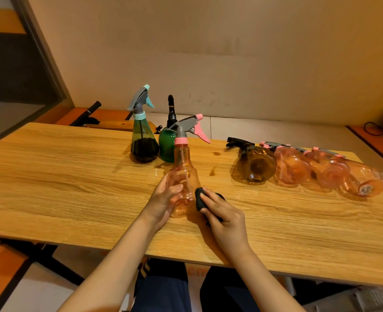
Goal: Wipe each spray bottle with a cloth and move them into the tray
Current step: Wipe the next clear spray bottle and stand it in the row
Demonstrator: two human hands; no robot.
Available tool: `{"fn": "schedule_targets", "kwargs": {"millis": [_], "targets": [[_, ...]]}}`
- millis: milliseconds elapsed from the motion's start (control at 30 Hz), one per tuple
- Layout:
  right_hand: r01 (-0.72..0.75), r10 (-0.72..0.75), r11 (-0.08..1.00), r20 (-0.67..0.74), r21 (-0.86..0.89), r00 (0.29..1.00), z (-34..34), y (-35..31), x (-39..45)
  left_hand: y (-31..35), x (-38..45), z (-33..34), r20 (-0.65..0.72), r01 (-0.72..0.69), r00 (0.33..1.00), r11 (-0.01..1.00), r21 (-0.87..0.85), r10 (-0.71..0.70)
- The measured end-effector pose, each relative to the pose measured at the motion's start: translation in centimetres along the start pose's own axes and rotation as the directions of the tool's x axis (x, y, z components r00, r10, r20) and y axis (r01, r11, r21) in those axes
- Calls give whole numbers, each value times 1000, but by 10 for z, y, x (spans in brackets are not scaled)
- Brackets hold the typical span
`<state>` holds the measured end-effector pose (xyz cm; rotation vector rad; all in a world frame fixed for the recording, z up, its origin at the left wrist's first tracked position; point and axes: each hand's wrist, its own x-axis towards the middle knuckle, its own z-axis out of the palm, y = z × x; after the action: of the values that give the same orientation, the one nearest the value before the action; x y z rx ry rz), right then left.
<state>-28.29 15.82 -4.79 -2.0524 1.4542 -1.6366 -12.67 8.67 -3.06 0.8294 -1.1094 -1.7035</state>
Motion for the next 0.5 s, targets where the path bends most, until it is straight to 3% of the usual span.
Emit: {"fn": "schedule_targets", "kwargs": {"millis": [267,500], "targets": [[-38,39,998,-24,48,999,-1,0,1,3,-1,-2,60,34,998,998,-52,-31],[-62,67,996,-85,58,994,-2,0,3,5,-4,6,43,8,999,1000,18,-9]]}}
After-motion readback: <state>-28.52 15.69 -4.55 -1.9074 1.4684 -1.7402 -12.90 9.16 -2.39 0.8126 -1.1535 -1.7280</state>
